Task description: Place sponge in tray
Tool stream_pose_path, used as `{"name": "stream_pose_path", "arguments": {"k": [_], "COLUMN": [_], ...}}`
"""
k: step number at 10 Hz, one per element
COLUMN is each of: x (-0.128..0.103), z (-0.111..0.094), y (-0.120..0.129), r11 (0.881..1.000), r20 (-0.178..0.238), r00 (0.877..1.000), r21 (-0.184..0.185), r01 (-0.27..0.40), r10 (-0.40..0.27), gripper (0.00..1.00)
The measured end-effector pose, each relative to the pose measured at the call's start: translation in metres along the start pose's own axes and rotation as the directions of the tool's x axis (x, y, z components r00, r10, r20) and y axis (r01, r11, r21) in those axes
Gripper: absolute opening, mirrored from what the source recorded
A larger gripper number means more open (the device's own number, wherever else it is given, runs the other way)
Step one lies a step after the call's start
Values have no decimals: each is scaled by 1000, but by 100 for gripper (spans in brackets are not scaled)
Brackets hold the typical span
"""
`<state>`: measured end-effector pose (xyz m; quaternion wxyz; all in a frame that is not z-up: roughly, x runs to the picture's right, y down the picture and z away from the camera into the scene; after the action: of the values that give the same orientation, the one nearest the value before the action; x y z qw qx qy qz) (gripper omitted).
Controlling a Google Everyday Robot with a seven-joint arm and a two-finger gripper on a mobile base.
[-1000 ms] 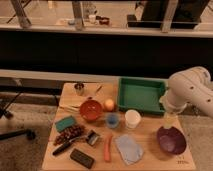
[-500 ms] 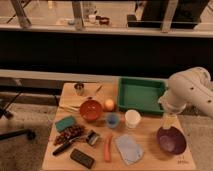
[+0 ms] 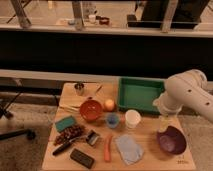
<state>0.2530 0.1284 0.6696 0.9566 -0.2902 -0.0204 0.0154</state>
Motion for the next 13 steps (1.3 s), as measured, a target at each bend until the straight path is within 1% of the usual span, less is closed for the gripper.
{"name": "stream_pose_path", "arguments": {"k": [2,5,10,13], "x": [-7,-19,-37,-51], "z": [-1,-6,-11,-15], "y": [3,5,14,19], "r11": [1000,1000,999,998], "r20": [16,52,83,111], "r00": [1000,998,995,992], "r21": [-4,-7,-15,-13], "r01": [7,21,50,68], "r10": [-7,-21,-49,-66], "gripper": [80,80,80,80]}}
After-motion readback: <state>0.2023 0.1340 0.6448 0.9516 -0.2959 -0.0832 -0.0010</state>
